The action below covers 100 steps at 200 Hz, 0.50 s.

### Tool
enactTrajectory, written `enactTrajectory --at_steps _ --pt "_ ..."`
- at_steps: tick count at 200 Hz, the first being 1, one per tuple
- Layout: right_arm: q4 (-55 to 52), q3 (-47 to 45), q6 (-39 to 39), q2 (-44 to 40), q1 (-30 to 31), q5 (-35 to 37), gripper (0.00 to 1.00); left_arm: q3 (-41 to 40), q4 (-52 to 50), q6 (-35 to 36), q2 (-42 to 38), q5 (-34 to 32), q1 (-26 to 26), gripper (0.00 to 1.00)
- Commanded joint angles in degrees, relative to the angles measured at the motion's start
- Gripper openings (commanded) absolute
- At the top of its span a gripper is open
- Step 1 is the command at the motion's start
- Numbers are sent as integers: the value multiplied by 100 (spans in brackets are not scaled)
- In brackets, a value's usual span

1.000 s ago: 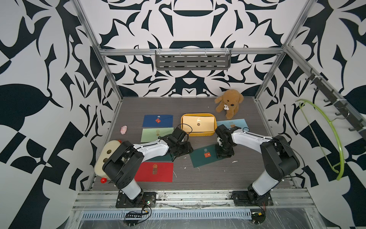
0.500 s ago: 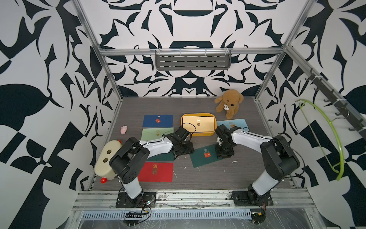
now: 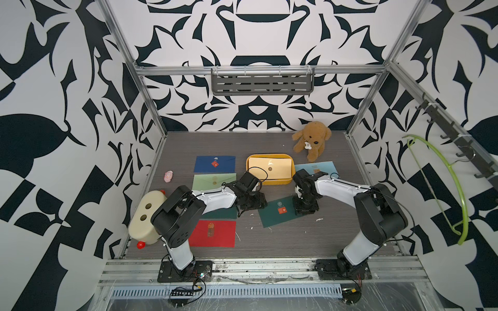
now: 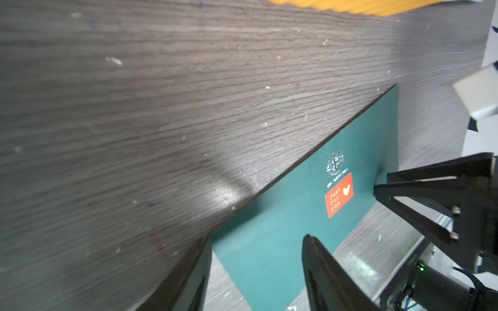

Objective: Put the sealed envelopes into the storage box
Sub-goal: Pick up the envelope from the center of the board.

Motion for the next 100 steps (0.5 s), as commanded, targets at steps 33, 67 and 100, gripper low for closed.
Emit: enactTrajectory --at_steps 33,67,100 --pt "613 -436 -91 546 10 -162 37 -162 -126 53 71 111 -22 60" --pt "633 -427 -60 528 10 -163 37 -123 -205 -25 -156 149 -22 60" --pt "457 -153 41 -37 10 -249 51 -69 -829 -330 -548 -290 -36 61"
